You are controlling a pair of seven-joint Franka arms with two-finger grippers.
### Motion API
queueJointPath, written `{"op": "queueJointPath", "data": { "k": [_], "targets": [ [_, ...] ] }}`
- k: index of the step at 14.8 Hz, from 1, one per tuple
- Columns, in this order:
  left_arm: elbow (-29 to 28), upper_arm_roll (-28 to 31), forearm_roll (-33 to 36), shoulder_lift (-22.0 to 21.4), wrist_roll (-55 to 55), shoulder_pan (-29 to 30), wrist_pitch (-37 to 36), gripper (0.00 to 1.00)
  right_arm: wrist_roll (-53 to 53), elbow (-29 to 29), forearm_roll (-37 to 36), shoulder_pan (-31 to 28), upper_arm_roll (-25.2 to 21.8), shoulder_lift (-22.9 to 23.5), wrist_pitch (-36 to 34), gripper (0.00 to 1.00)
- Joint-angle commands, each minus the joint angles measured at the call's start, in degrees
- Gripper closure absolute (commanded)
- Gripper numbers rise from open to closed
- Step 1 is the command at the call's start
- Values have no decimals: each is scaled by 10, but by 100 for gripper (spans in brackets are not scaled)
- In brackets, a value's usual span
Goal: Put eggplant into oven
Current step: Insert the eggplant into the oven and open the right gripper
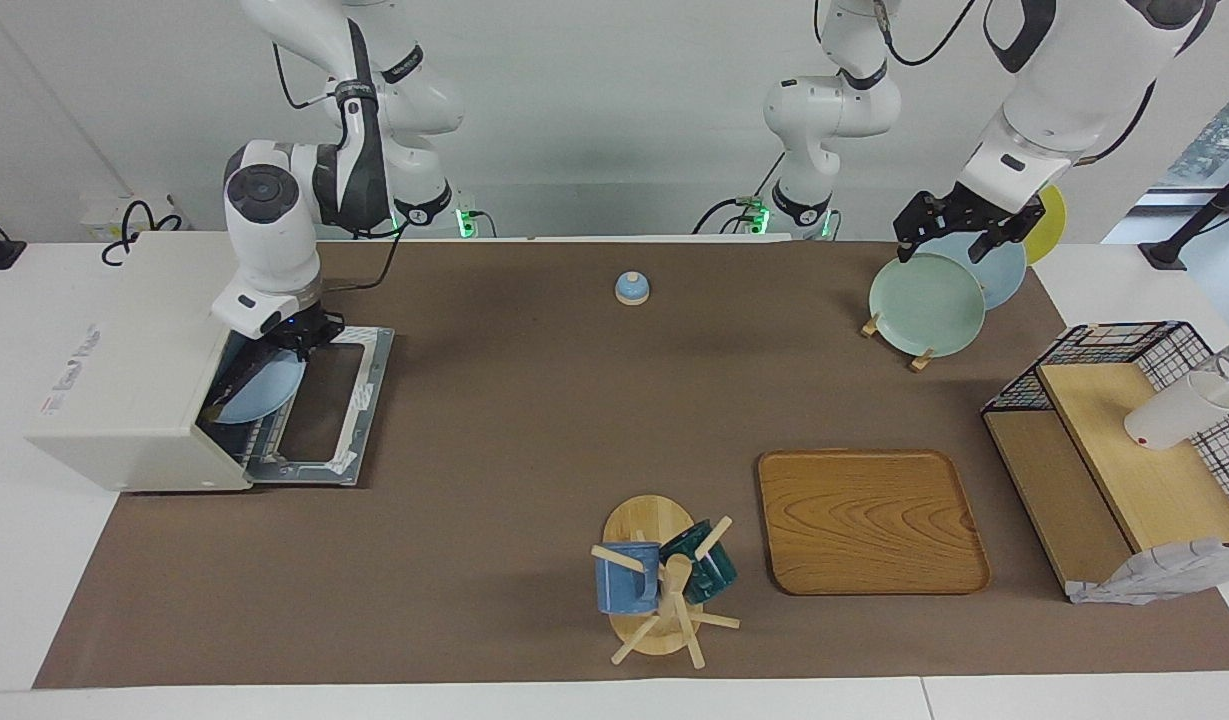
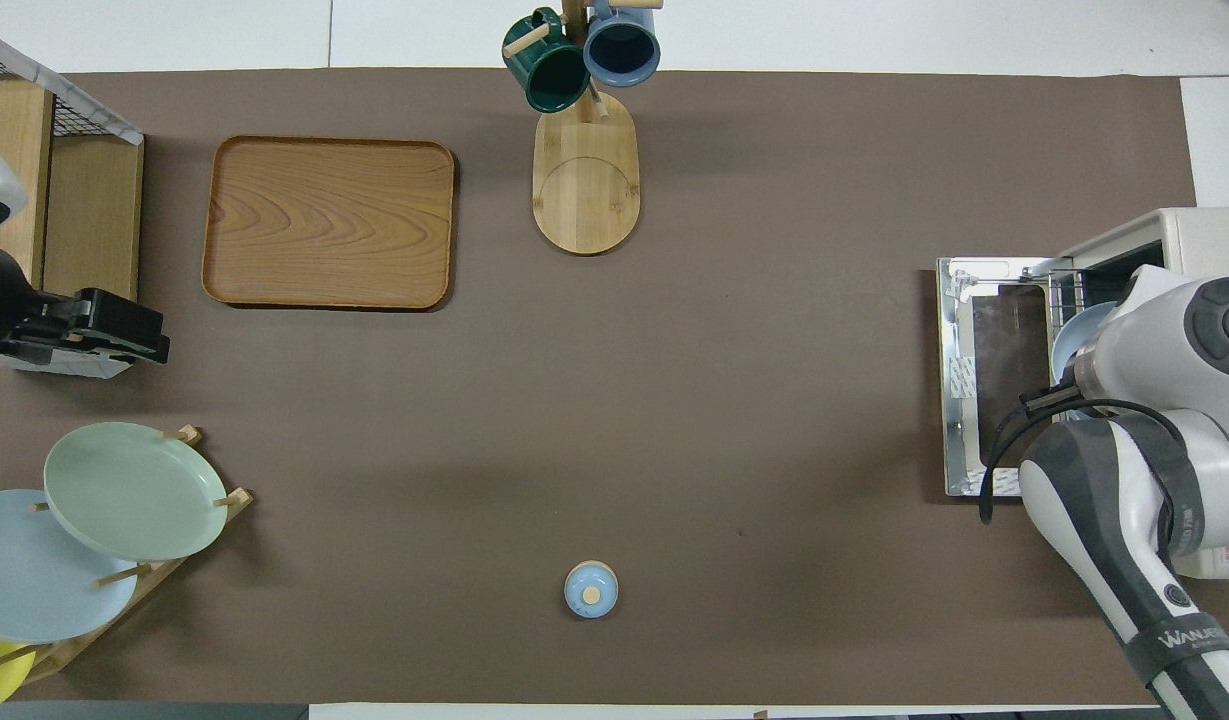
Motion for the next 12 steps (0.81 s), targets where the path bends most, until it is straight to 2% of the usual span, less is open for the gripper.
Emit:
{"op": "queueJointPath", "data": {
  "k": [1, 2, 3, 4, 6, 8, 10, 12],
  "targets": [
    [-4, -3, 6, -10, -1, 7, -10, 0, -18, -36, 14, -30, 7, -19, 29, 100],
    [-4, -3, 6, -10, -1, 5, -10, 0, -21, -36, 29, -30, 7, -19, 28, 100],
    [-4, -3, 6, -10, -1, 5, -10, 0, -22, -35, 41, -30, 7, -18, 29, 86],
    [-4, -3, 6, -10, -1, 4, -10, 0, -23, -34, 42, -30, 7, -17, 29, 84],
    [-4, -2, 1, -10, -2, 5, -8, 0, -23, -30, 42, -29, 7, -15, 27, 83],
    [-4, -1, -5, -10, -2, 6, -4, 0, -38, -5, 43, -27, 9, -14, 0, 77],
    [-4, -1, -5, -10, 3, 6, 7, 0, -56, 49, 77, -7, 13, -12, -63, 75],
    [-4, -1, -5, -10, 3, 6, 10, 0, -52, 88, 99, 20, 13, -2, -91, 75]
  ]
}}
